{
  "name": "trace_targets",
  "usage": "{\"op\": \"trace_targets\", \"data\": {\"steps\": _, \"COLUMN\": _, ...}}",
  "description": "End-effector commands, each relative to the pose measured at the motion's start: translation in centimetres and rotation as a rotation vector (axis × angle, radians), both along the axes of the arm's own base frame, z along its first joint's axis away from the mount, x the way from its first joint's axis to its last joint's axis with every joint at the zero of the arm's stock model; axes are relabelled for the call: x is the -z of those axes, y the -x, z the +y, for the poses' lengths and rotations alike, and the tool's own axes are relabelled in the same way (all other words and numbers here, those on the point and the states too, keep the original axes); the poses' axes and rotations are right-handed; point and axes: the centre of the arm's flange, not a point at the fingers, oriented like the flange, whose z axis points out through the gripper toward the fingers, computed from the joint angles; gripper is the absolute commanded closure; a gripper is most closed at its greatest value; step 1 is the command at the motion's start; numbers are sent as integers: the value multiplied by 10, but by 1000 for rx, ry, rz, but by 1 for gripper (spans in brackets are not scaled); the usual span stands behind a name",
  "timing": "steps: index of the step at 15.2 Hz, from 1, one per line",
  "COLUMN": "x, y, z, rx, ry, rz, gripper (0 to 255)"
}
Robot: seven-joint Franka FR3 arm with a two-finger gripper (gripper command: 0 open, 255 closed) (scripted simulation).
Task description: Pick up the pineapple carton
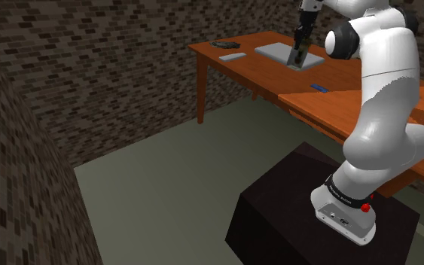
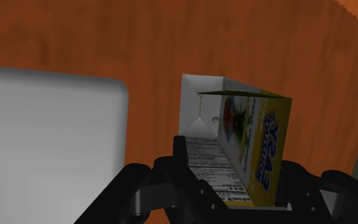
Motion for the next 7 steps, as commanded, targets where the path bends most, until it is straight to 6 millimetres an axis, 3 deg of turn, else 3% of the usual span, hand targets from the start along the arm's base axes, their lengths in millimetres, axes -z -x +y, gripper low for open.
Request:
{"op": "trace_targets", "data": {"steps": 1, "x": -11, "y": 1, "z": 1, "rx": 0, "ry": 0, "rz": 0, "gripper": 255}}
{"op": "trace_targets", "data": {"steps": 5, "x": -32, "y": 1, "z": 1, "rx": 0, "ry": 0, "rz": 0, "gripper": 255}}
{"op": "trace_targets", "data": {"steps": 7, "x": -33, "y": 1, "z": 1, "rx": 0, "ry": 0, "rz": 0, "gripper": 255}}
